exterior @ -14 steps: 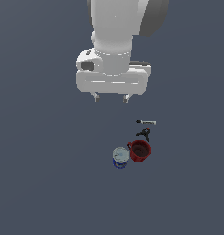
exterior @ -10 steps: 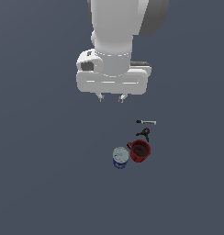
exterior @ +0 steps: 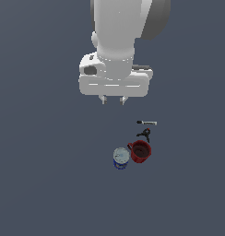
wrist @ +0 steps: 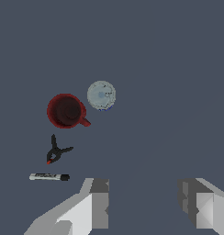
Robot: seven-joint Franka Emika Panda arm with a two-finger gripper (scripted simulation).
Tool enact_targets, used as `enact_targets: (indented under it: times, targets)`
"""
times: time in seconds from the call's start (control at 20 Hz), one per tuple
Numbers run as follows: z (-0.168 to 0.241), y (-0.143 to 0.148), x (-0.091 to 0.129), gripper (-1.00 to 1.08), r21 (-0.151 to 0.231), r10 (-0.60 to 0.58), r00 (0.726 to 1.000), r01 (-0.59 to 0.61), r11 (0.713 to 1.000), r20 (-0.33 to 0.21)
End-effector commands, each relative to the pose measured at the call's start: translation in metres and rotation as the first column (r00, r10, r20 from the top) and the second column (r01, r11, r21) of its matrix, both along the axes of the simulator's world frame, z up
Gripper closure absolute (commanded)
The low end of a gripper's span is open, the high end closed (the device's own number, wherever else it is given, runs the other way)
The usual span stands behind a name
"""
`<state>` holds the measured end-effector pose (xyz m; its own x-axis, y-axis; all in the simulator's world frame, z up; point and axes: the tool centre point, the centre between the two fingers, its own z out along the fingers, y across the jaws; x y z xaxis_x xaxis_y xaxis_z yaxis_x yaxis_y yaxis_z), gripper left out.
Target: Pick up a designated object from a clutter of objects.
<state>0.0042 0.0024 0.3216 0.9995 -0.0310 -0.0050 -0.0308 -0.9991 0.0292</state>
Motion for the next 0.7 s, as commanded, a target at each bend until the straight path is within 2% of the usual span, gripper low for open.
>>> enact_targets:
  times: [0.0,0.4,0.65]
  targets:
    - [-0.002,0.002,0.002,-0.20,0.000,-0.013,1.000,0.013,1.000,-0.004]
    - [-0.013,0.012,0.018,-0.20,0.000,-0.105,0.994,0.105,0.995,-0.027]
    - [-0.026,0.024,0.033,-0.20,-0.006,-0.197,0.979,0.197,0.980,-0.050]
